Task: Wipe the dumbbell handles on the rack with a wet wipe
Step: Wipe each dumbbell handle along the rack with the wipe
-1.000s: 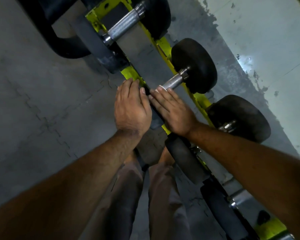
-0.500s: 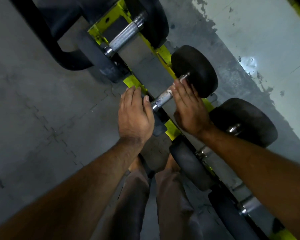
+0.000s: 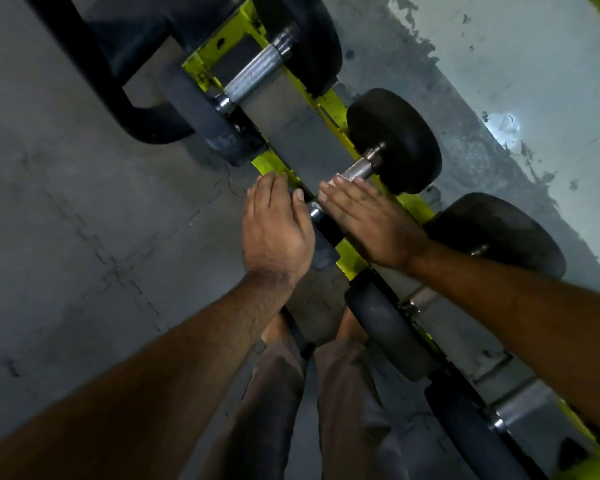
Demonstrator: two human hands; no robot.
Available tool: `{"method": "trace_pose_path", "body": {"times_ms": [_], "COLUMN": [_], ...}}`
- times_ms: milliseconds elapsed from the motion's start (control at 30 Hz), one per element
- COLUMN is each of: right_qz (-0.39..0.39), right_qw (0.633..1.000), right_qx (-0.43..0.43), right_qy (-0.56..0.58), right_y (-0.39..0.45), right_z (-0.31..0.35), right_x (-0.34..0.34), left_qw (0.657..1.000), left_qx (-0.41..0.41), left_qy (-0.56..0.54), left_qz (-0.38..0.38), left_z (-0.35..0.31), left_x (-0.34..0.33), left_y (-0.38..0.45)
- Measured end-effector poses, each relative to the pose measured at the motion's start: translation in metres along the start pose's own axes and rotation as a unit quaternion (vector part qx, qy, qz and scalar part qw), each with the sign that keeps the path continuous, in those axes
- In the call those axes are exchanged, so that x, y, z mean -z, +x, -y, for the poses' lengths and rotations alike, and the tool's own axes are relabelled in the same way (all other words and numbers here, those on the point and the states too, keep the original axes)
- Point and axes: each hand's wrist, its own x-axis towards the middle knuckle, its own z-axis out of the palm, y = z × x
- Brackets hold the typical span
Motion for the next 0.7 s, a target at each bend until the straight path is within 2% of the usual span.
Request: {"method": "trace_pose_path", "body": {"times_ms": [100,133,200,267,300,400,433,500,567,600,667,700], "right_qz": [-0.026,-0.021,0.013,0.023,0.008,-0.043,-0.046,-0.024,-0.023,-0.048,-0.085,-0.092], "right_qw": [0.996,0.997,0.999,0.998,0.999,0.987,0.987,0.998,0.999,0.997,0.984,0.980], "right_qx": [-0.080,-0.058,0.039,0.057,0.026,-0.135,-0.126,-0.031,0.004,-0.026,-0.150,-0.167], "right_qy": [-0.036,-0.040,-0.005,-0.008,-0.034,-0.076,-0.083,-0.040,-0.037,-0.051,-0.050,-0.055], "right_y": [-0.001,-0.004,-0.006,-0.004,-0.001,-0.002,-0.005,-0.007,-0.005,-0.003,0.000,0.002], "right_z": [-0.011,0.001,0.021,0.013,0.005,0.007,0.017,0.026,0.007,-0.003,-0.001,0.010], "right_x": [0.004,-0.001,-0.008,-0.008,-0.008,-0.010,-0.014,-0.015,-0.011,-0.009,-0.009,-0.013], "left_qw": [1.000,1.000,1.000,1.000,1.000,1.000,1.000,1.000,1.000,1.000,1.000,1.000], "left_qx": [0.001,0.002,-0.001,-0.007,-0.007,-0.010,-0.012,-0.010,-0.010,-0.010,-0.015,-0.018], "left_qy": [-0.008,-0.010,-0.008,-0.010,-0.010,-0.013,-0.014,-0.013,-0.012,-0.010,-0.009,-0.013], "left_qz": [-0.010,-0.009,-0.009,-0.007,-0.005,-0.004,-0.004,-0.008,-0.009,-0.008,-0.007,-0.007], "left_z": [0.000,-0.001,0.000,0.002,0.002,0.003,0.001,0.001,0.001,0.001,0.001,0.000], "left_x": [-0.002,-0.002,-0.001,-0.001,-0.001,-0.002,-0.001,-0.001,0.000,0.000,-0.001,0.000], "left_y": [-0.001,-0.001,0.000,0.003,0.003,0.001,0.000,0.002,0.003,0.003,0.002,0.001]}}
